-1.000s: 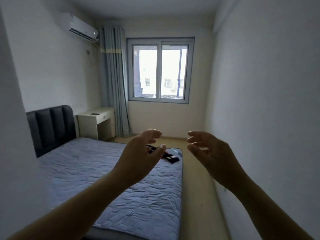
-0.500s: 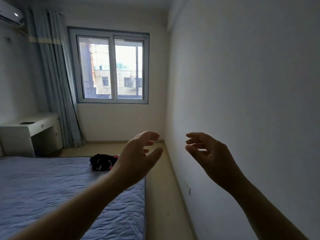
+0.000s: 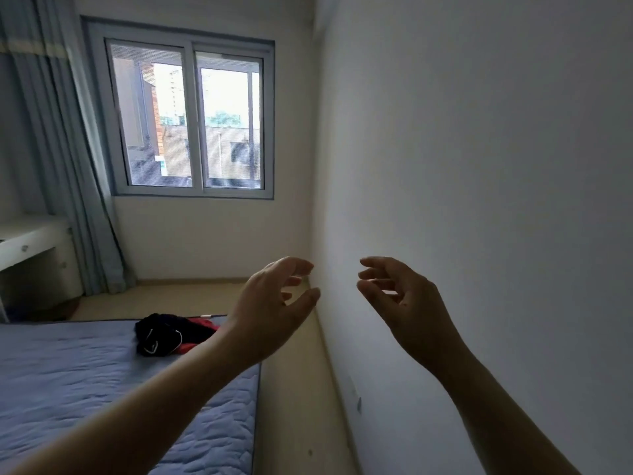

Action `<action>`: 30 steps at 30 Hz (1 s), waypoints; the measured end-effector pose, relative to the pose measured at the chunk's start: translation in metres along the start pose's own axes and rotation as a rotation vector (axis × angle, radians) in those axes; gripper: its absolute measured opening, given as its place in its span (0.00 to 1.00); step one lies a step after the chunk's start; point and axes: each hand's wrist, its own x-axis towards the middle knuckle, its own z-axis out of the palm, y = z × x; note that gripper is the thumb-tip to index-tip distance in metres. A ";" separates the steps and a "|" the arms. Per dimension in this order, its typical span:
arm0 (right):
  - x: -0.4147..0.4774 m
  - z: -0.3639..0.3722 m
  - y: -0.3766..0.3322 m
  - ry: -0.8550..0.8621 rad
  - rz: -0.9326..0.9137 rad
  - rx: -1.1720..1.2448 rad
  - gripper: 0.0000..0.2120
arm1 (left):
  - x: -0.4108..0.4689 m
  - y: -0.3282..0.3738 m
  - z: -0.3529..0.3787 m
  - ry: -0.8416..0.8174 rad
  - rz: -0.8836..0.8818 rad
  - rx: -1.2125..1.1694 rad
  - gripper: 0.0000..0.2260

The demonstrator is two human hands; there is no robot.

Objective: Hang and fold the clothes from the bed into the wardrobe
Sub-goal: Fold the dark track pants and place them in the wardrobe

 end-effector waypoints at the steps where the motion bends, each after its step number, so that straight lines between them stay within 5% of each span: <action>1: 0.012 0.004 0.016 -0.008 0.005 0.010 0.16 | 0.010 -0.008 0.012 0.004 -0.011 0.002 0.15; 30: 0.341 0.235 0.266 -0.276 0.006 0.120 0.15 | 0.266 -0.328 0.072 0.116 -0.300 0.112 0.13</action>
